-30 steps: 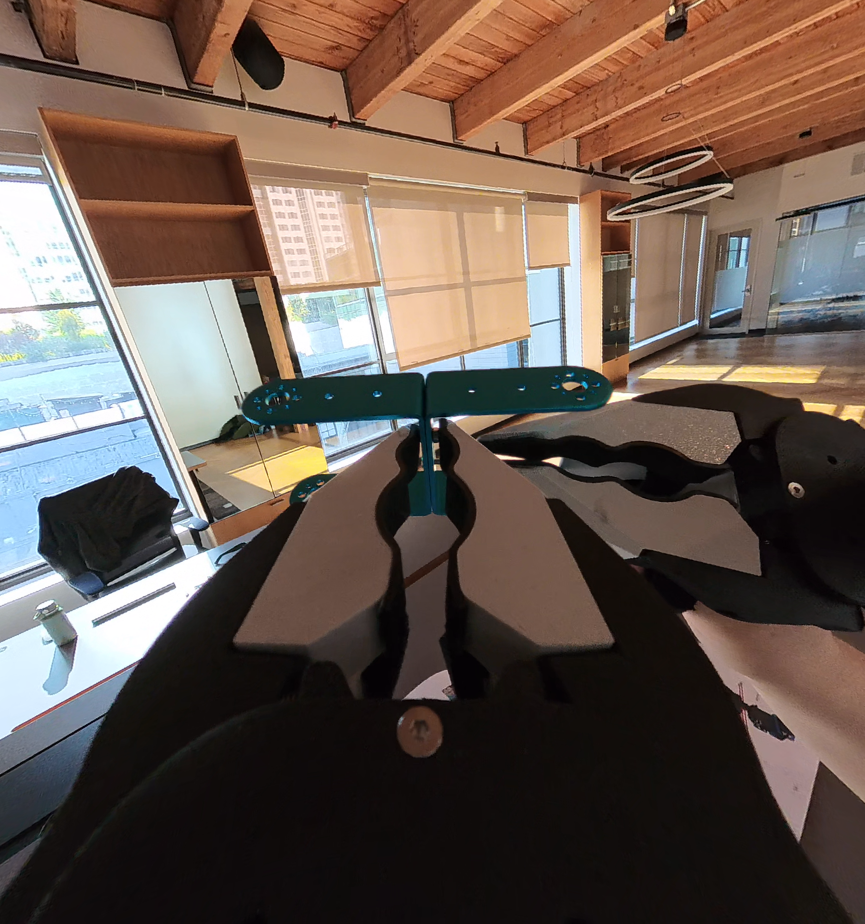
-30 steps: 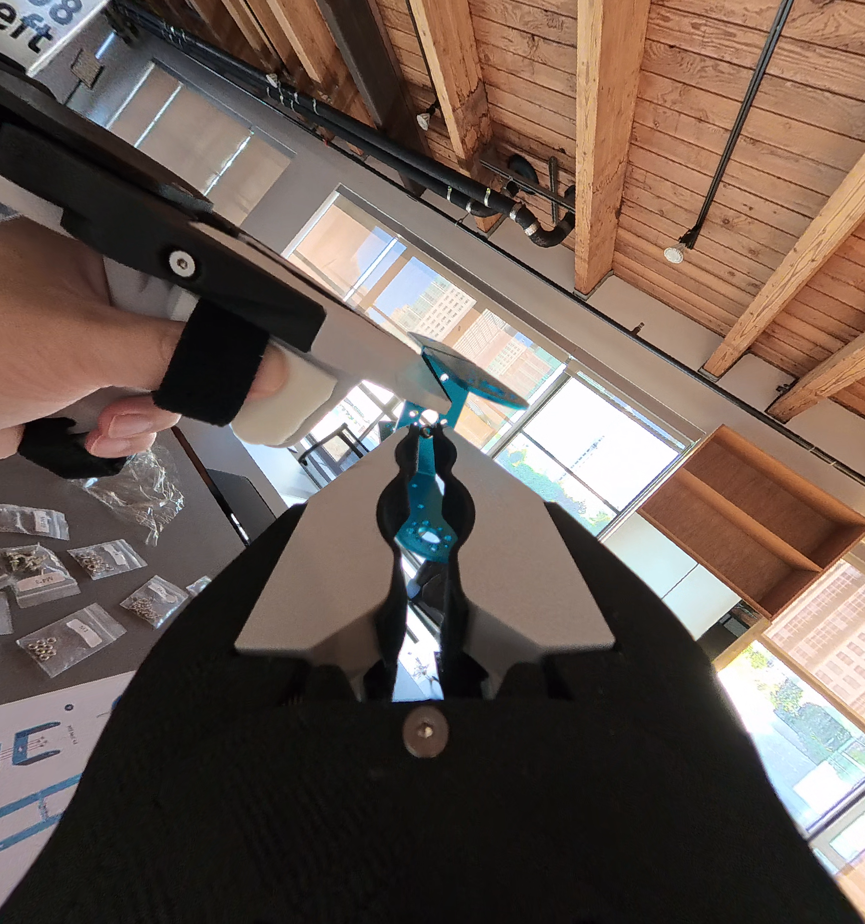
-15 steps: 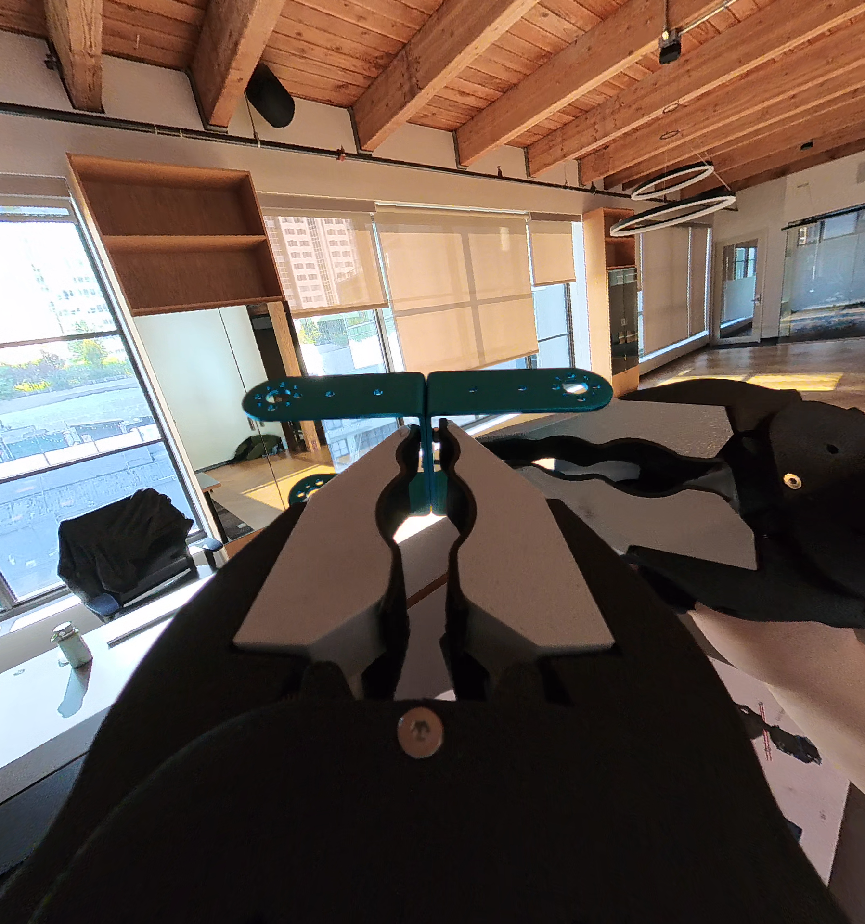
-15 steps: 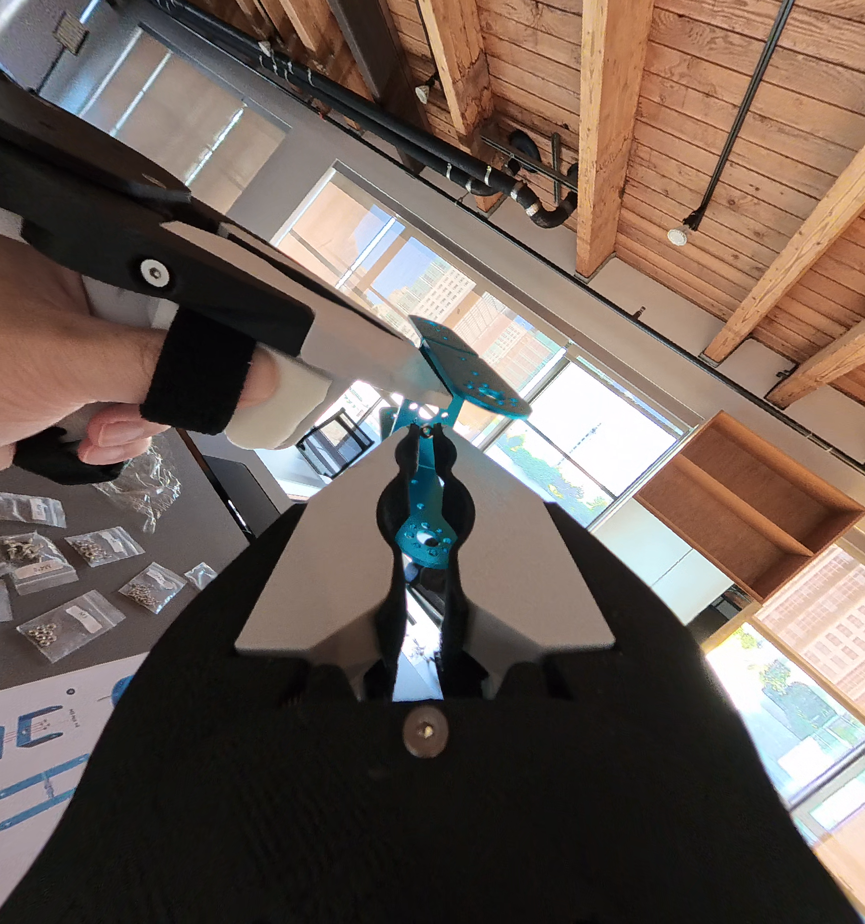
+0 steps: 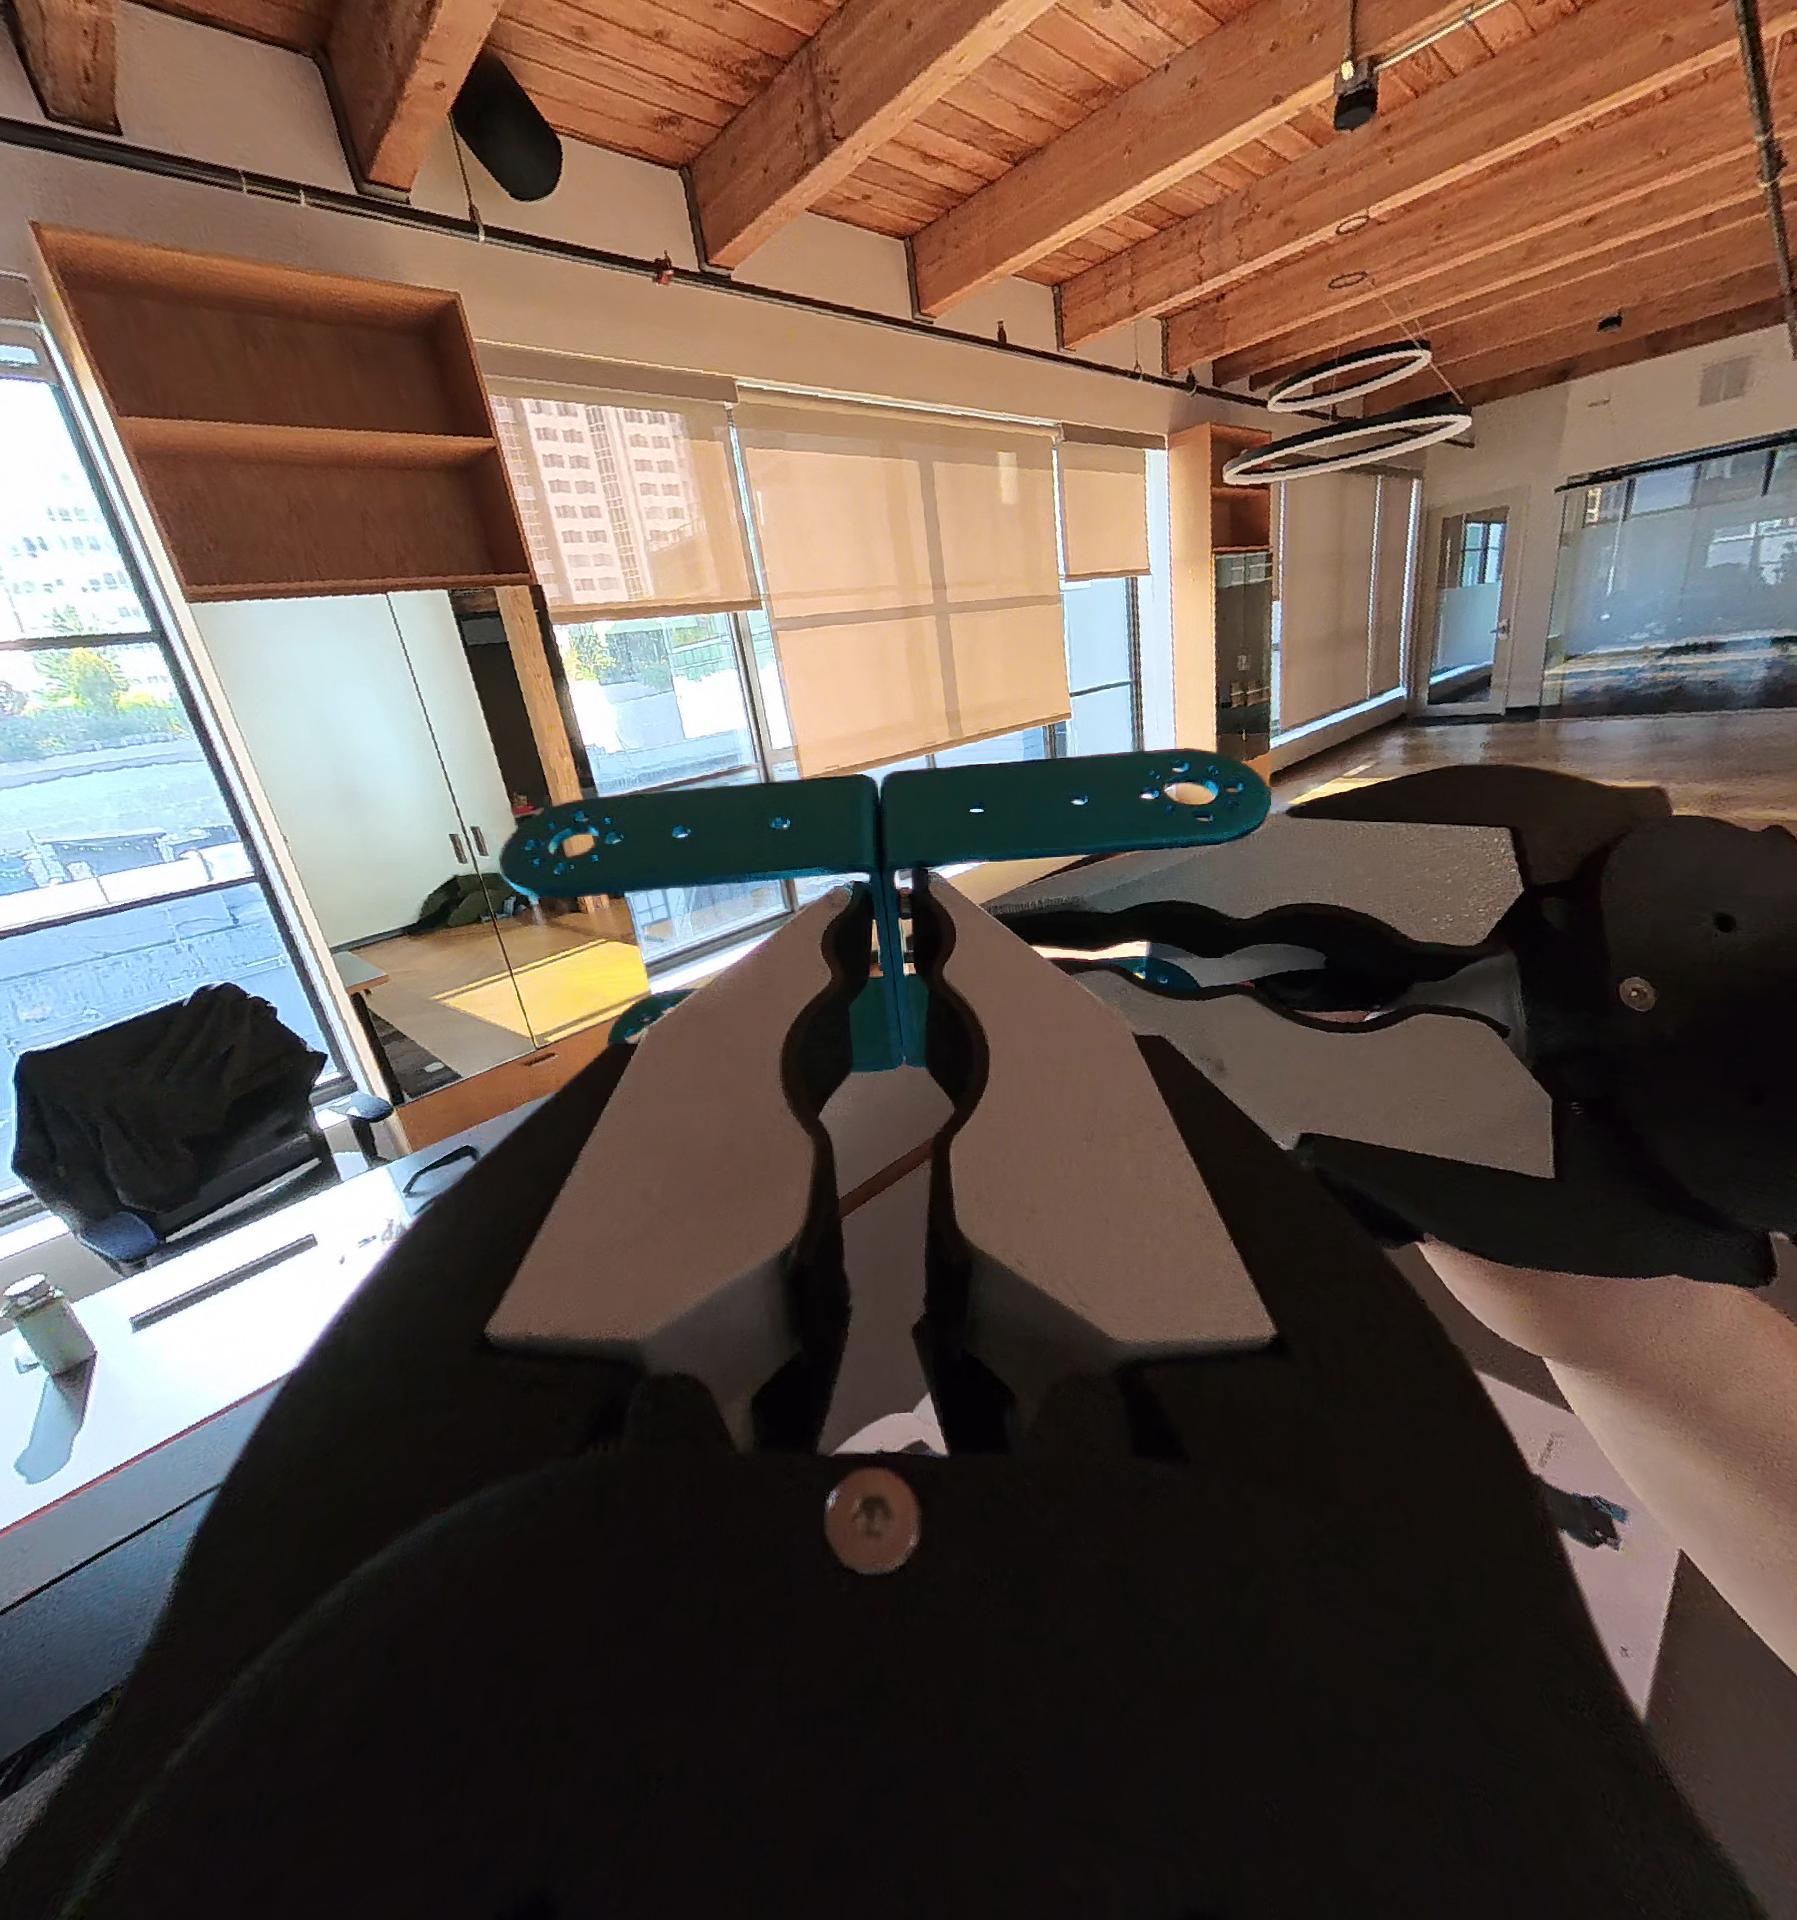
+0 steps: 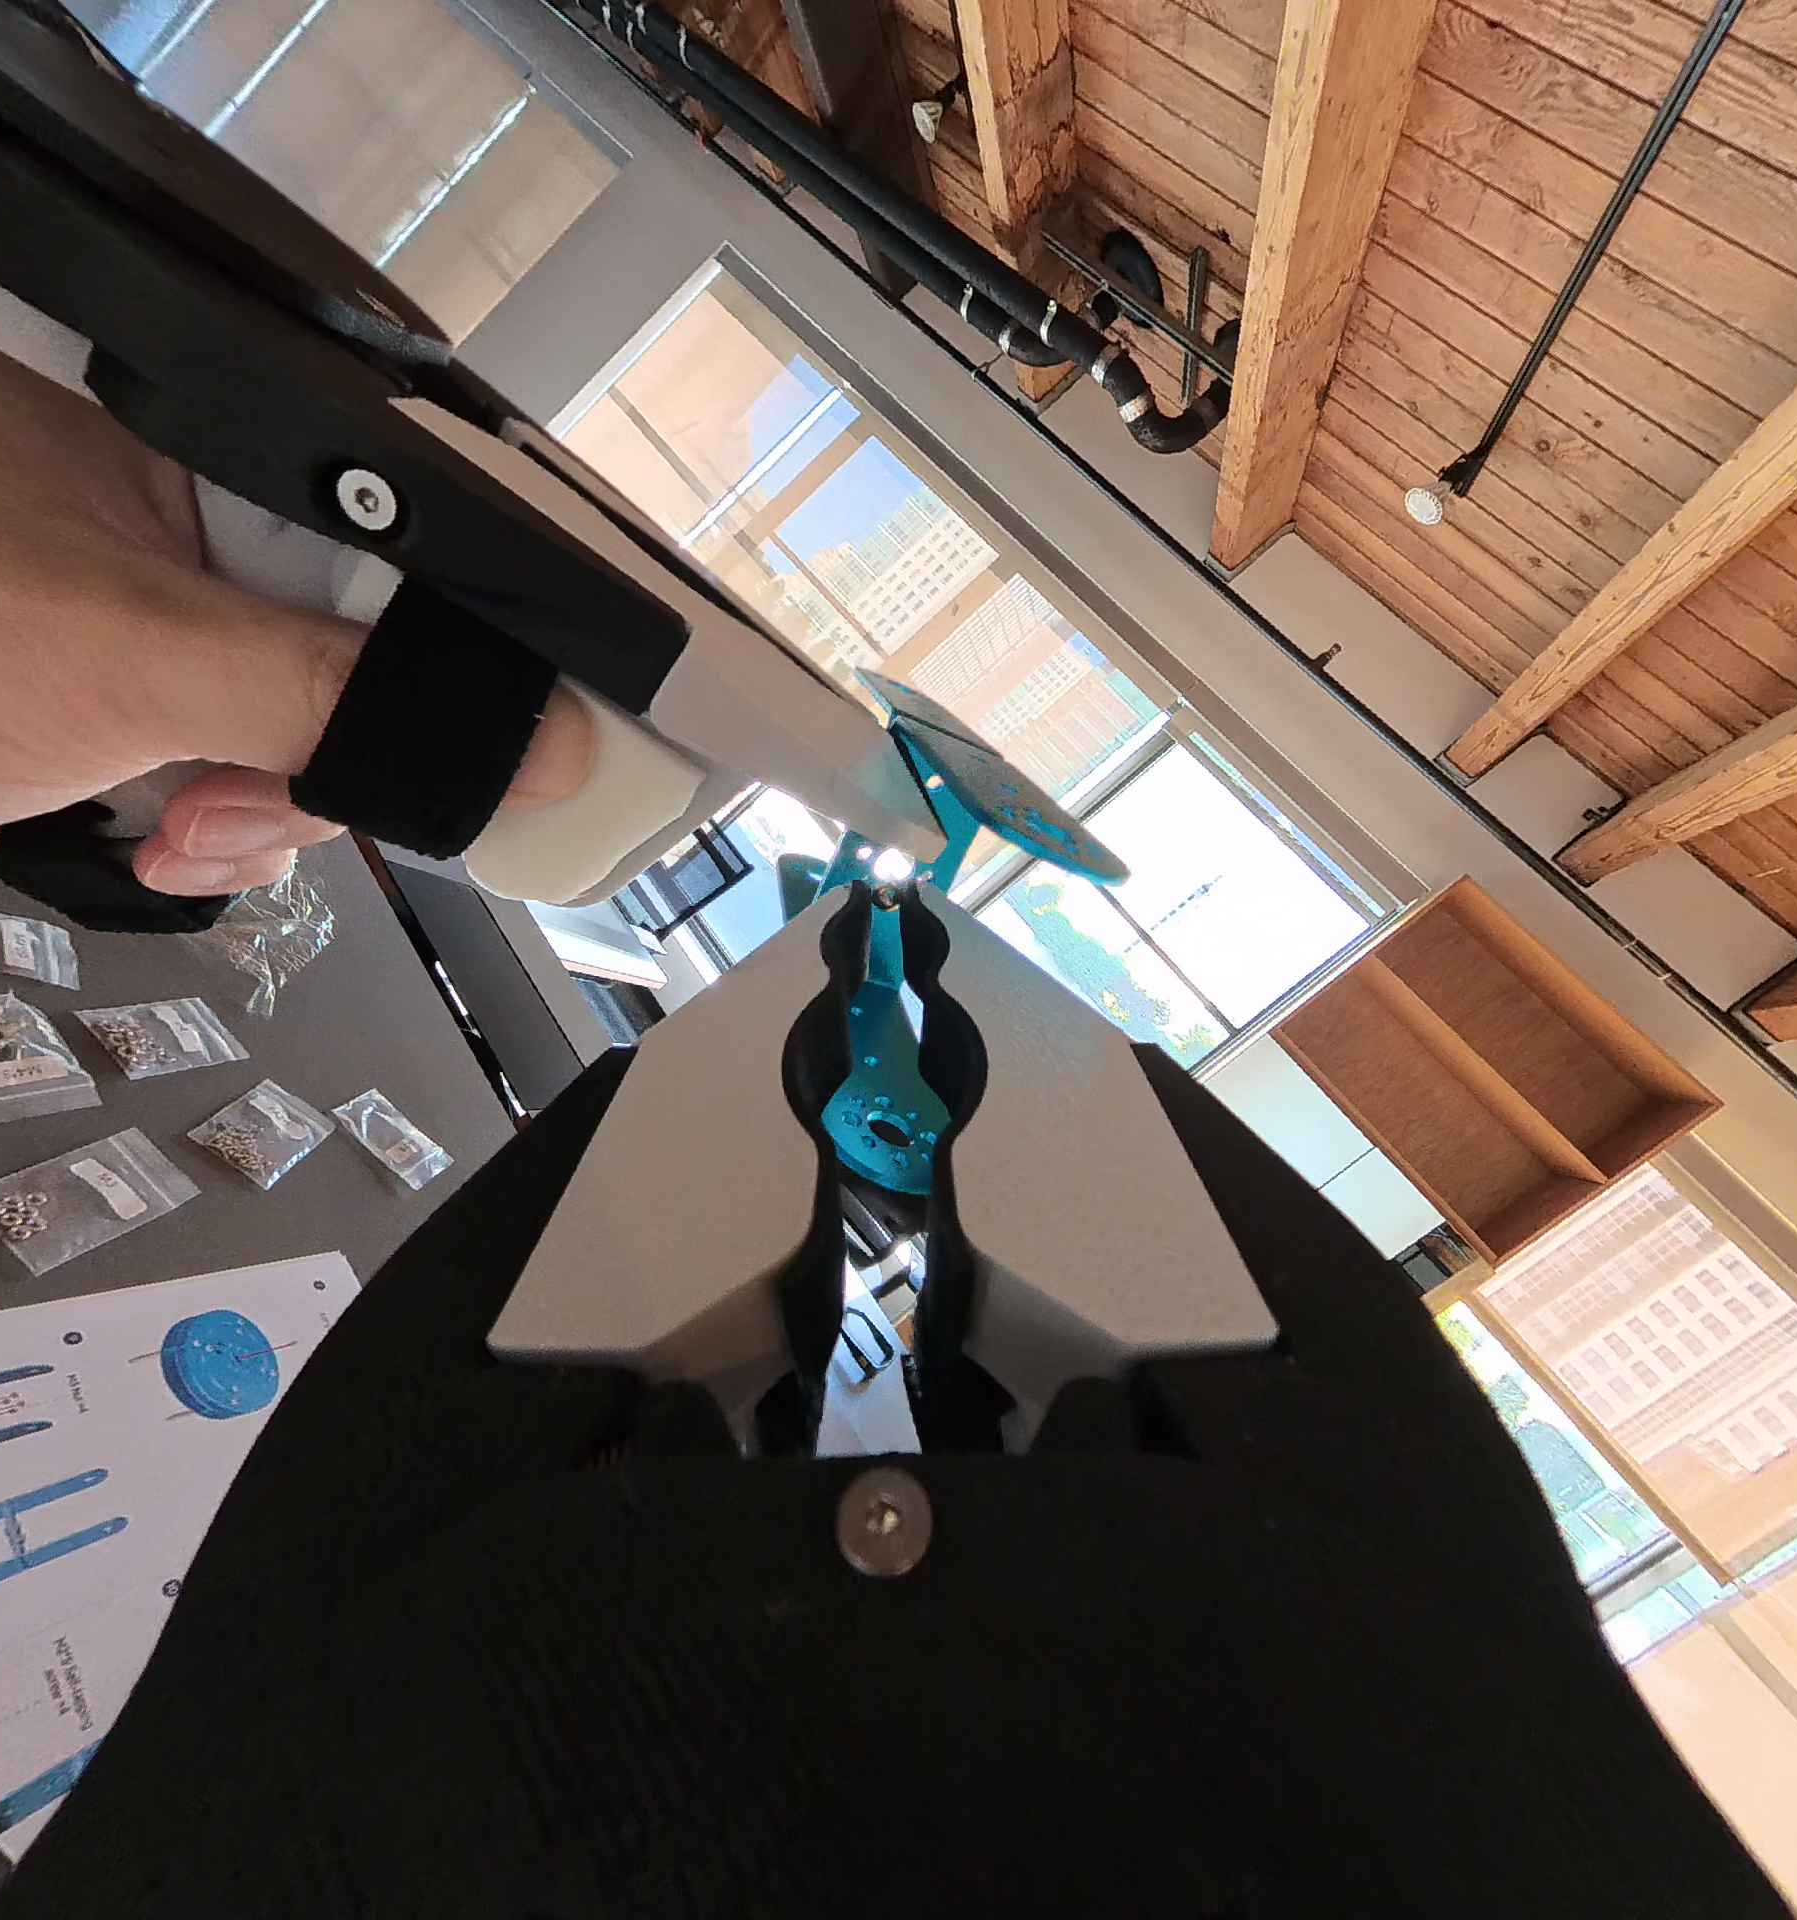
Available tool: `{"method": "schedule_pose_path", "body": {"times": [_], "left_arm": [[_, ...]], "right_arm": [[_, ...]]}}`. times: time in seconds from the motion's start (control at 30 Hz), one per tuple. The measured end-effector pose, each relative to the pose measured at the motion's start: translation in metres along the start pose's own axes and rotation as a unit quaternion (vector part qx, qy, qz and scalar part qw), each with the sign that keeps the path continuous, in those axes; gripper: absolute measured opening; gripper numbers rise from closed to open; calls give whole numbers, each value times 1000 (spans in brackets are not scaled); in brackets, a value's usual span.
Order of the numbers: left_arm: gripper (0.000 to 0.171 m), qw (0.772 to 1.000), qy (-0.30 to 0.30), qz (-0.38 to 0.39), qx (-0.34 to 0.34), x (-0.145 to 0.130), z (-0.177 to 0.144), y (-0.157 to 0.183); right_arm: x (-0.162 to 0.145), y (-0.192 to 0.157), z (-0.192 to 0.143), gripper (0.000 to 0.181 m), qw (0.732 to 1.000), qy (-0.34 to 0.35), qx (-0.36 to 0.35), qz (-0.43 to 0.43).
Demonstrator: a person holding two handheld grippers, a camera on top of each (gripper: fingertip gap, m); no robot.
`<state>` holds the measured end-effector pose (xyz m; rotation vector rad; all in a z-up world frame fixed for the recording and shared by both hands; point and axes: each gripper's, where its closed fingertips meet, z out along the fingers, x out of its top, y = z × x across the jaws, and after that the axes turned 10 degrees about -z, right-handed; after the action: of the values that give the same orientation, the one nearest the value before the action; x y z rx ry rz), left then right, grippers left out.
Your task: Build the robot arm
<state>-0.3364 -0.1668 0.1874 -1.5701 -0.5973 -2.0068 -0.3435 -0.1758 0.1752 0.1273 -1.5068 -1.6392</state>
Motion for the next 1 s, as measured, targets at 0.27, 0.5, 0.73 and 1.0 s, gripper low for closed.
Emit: {"method": "schedule_pose_path", "body": {"times": [0.27,0.5,0.73,1.0], "left_arm": [[5,1000,-2,5,16,3,-5,-15],[5,998,-4,27,63,17,-27,-48],[5,999,-1,-3,32,36,-63,-66],[5,999,1,53,-8,48,-81,-49]], "right_arm": [[9,4,-7,4,999,29,11,18],[26,-3,-22,4,991,48,98,72],[-18,-95,-56,5,891,-84,420,152],[-105,-224,-81,4,782,-148,603,57]]}}
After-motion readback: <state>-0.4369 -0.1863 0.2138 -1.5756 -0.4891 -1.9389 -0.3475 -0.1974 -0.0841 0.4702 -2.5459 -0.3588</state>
